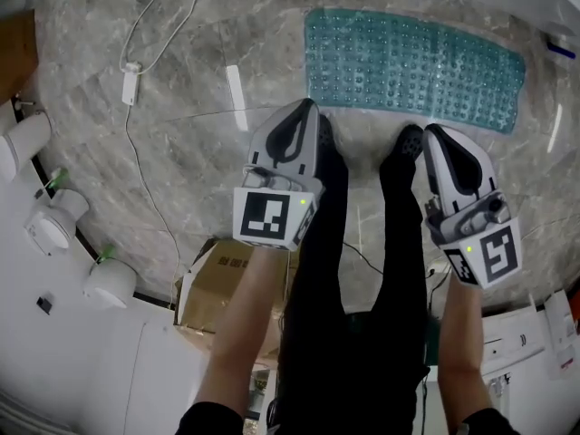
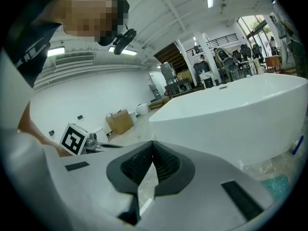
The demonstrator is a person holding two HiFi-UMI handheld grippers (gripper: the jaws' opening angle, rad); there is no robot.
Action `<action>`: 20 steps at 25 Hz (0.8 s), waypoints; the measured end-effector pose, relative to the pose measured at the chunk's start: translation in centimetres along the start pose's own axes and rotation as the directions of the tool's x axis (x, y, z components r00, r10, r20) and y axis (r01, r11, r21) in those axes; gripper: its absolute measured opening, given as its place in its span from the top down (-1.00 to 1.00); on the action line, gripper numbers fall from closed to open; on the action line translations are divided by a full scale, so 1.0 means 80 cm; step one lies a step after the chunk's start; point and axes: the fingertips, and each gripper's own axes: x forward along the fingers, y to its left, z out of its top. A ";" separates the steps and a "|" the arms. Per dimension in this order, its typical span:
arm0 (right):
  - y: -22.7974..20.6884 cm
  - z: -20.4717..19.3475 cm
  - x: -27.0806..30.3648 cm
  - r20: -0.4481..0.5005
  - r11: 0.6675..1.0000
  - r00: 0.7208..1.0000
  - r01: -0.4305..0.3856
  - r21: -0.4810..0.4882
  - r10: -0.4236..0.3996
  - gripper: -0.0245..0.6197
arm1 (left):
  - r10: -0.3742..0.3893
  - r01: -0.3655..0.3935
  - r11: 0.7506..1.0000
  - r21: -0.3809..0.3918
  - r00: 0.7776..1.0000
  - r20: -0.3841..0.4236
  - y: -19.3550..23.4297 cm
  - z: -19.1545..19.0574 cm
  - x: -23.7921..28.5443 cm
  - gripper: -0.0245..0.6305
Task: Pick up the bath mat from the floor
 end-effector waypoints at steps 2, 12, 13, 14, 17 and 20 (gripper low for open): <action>-0.011 -0.028 0.016 -0.011 1.000 1.000 -0.001 0.020 0.001 0.89 | 0.002 -0.002 1.000 -0.010 1.000 -0.019 0.008 -0.032 0.024 0.89; -0.094 -0.188 0.076 -0.057 0.991 0.998 0.018 0.133 -0.010 0.89 | 0.040 -0.044 0.998 -0.034 0.993 -0.115 0.046 -0.218 0.148 0.89; -0.102 -0.202 0.080 -0.058 0.989 0.998 0.023 0.143 -0.014 0.89 | 0.038 -0.042 0.999 -0.029 0.992 -0.123 0.046 -0.235 0.159 0.89; -0.108 -0.214 0.084 -0.059 0.989 0.998 0.028 0.148 -0.020 0.89 | 0.038 -0.041 0.999 -0.021 0.990 -0.132 0.047 -0.252 0.169 0.89; -0.123 -0.250 0.095 -0.068 0.988 0.997 0.040 0.152 -0.030 0.89 | 0.052 -0.054 0.998 -0.015 0.987 -0.155 0.054 -0.299 0.197 0.89; -0.130 -0.284 0.105 -0.089 0.986 0.996 0.042 0.160 -0.028 0.89 | 0.066 -0.077 0.996 -0.054 0.982 -0.174 0.062 -0.344 0.226 0.89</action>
